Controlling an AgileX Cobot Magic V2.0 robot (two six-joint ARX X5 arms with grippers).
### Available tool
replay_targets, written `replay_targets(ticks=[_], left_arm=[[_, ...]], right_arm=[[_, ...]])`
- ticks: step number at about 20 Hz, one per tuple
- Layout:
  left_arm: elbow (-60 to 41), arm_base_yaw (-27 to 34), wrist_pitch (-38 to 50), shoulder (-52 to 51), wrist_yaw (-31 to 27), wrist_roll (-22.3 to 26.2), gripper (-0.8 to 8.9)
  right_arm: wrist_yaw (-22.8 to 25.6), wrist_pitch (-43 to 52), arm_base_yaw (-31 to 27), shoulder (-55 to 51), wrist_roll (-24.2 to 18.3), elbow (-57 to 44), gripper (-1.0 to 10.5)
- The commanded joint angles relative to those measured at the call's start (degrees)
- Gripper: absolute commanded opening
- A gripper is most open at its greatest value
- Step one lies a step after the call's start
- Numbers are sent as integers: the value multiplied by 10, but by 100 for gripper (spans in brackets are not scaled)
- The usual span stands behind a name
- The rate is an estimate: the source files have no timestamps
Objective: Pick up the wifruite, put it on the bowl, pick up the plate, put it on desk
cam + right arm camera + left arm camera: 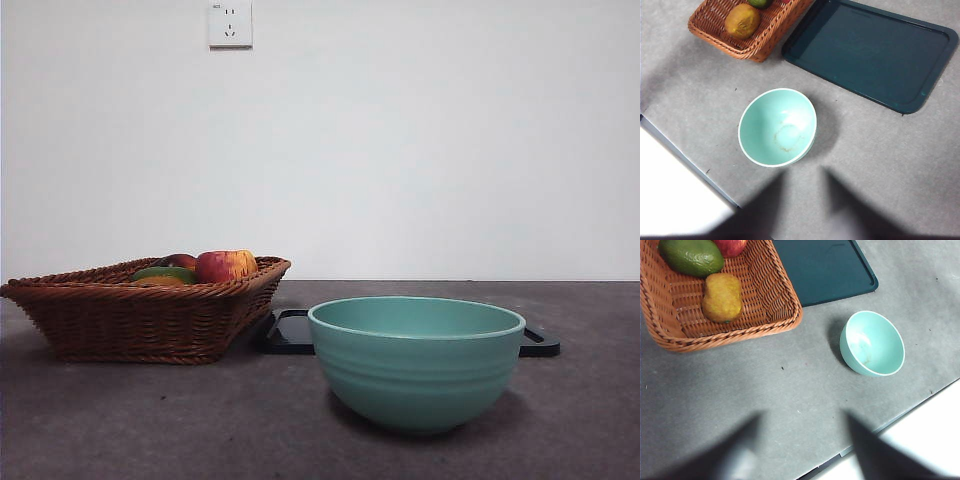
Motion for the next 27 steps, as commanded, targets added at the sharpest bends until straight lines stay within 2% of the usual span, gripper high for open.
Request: replay_targets(ticks=[1,5,9,16,21,27], left_arm=[[13,-2,12,3,1,7,439],[13,-6,43,9,0,-14,437],[16,-23,100,55,-30,-35,437],[89,-89,175,239,-152,-39,403],[117,-120,216,372,-208,-37,407],[117,-132,287,485,-242,-34,407]], right_arm=[[-2,5,2,4,-2,11,404],[-2,7,2,5,2,11,404],[-2,12,2,5,9,11,404],[-2,14,2,5,11,11,404],[-2,14,2,5,11,11,404],[-2,14,2,5,13,11,404]])
